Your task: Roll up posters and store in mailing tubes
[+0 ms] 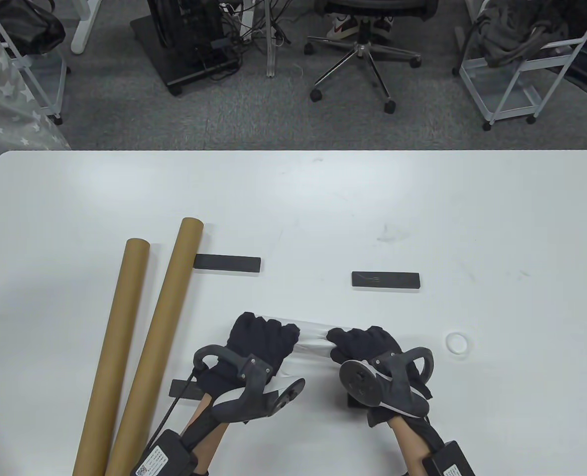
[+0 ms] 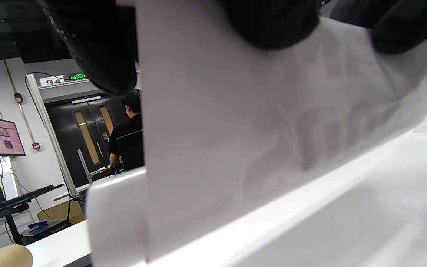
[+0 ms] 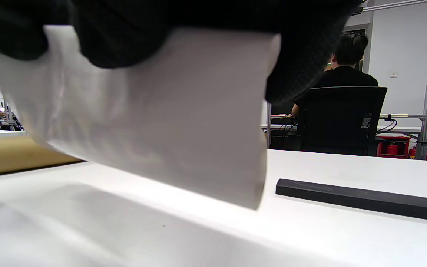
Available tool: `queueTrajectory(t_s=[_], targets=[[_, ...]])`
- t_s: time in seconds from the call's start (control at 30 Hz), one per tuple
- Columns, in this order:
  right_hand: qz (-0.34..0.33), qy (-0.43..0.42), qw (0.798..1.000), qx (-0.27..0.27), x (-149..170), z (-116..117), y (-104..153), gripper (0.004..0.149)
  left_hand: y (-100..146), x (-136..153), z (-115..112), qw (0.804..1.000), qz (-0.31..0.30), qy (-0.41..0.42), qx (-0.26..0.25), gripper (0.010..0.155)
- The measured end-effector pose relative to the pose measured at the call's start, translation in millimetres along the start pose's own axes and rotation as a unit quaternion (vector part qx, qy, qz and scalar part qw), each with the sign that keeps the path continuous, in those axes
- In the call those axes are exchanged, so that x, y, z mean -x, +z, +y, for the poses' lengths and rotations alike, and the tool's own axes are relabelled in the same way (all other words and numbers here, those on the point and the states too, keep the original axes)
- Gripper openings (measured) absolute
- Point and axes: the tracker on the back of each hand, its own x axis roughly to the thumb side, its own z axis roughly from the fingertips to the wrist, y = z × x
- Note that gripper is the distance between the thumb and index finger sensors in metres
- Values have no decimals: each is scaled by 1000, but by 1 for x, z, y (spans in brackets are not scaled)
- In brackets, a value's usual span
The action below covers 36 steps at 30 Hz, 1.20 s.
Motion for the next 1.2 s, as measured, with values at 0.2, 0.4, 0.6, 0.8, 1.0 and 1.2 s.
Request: queueTrajectory(t_s=[0.2, 0.4, 0.6, 0.8, 1.0, 1.2], targets=[[-2, -52, 997, -49, 2, 2, 1, 41, -1, 0, 3, 1000, -19, 18, 3, 46], [-24, -24, 997, -69, -1, 5, 1, 55, -2, 0, 0, 999, -32, 11, 39, 62], [-25, 18, 999, -32, -11, 4, 1, 43, -2, -2, 1, 999, -21, -28, 40, 33], [-29, 61, 997, -32, -15, 3, 4, 42, 2, -10, 4, 996, -37, -82, 14, 36], [-7, 25, 999, -38, -10, 5, 3, 46, 0, -7, 5, 999, -20, -15, 31, 52], [-11, 17, 999, -31, -7, 3, 3, 55, 2, -1, 6, 999, -29, 23, -7, 56]])
